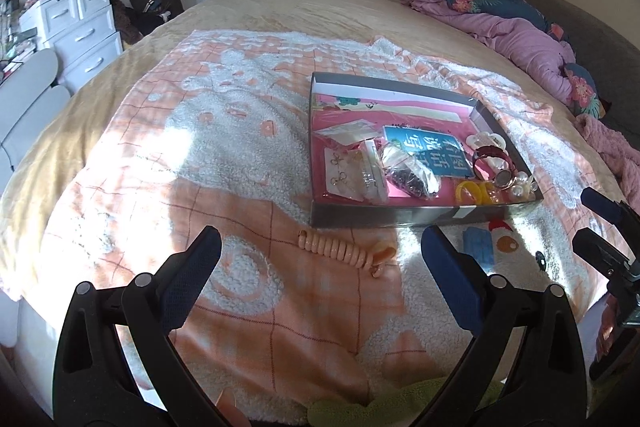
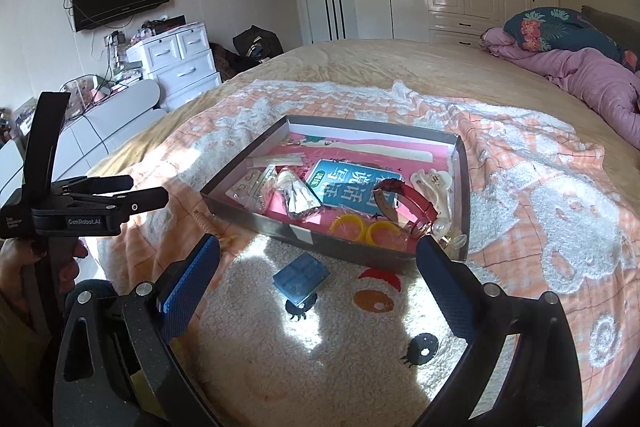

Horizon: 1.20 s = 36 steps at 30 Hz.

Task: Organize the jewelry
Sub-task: 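Open both tools and withdraw them from the grey box, then reach the left tool toward the orange coil while the right approaches the blue square case, then grasp the orange coil with the left tool while the right grasps the blue case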

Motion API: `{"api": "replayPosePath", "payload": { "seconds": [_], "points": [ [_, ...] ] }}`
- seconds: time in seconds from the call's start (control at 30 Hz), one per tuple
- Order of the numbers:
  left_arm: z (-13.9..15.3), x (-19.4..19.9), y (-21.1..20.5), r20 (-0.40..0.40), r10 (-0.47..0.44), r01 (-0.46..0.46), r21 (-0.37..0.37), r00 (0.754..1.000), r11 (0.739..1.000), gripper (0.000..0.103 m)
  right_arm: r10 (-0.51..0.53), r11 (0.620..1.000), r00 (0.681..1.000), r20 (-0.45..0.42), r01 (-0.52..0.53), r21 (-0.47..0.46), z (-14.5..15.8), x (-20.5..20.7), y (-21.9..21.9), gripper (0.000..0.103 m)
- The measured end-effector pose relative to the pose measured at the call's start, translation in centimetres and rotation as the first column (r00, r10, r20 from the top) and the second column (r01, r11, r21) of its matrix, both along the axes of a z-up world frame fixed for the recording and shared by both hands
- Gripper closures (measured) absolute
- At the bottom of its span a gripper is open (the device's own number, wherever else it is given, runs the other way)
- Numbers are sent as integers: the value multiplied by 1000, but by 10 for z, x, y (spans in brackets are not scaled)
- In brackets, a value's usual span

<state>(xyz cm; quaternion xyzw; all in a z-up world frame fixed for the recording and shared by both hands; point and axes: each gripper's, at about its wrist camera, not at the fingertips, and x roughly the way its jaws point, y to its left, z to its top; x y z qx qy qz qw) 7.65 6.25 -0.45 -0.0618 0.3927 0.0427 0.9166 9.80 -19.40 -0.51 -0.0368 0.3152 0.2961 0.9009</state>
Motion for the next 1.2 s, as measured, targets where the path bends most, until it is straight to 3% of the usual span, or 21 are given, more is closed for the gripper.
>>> {"api": "replayPosePath", "payload": {
  "seconds": [0.33, 0.83, 1.0, 1.03, 1.2],
  "points": [
    [-31, 9, 13, -85, 17, -19, -24, 996, 1000, 9, 35, 997, 997, -76, -40, -70, -38, 13, 21, 6],
    [-58, 28, 3, -188, -74, 58, -90, 979, 994, 9, 107, 981, 982, -154, -129, -144, -89, 43, 54, 7],
    [-67, 38, -4, -220, -88, 67, -101, 972, 993, 9, 120, 978, 980, -158, -144, -150, -96, 46, 59, 23],
    [-69, 40, -6, -225, -87, 67, -98, 971, 993, 9, 124, 979, 980, -156, -146, -143, -95, 46, 58, 30],
    [-75, 51, -9, -243, -67, 53, -64, 968, 997, 9, 111, 990, 977, -181, -125, -70, -93, 52, 44, 51]
  ]
}}
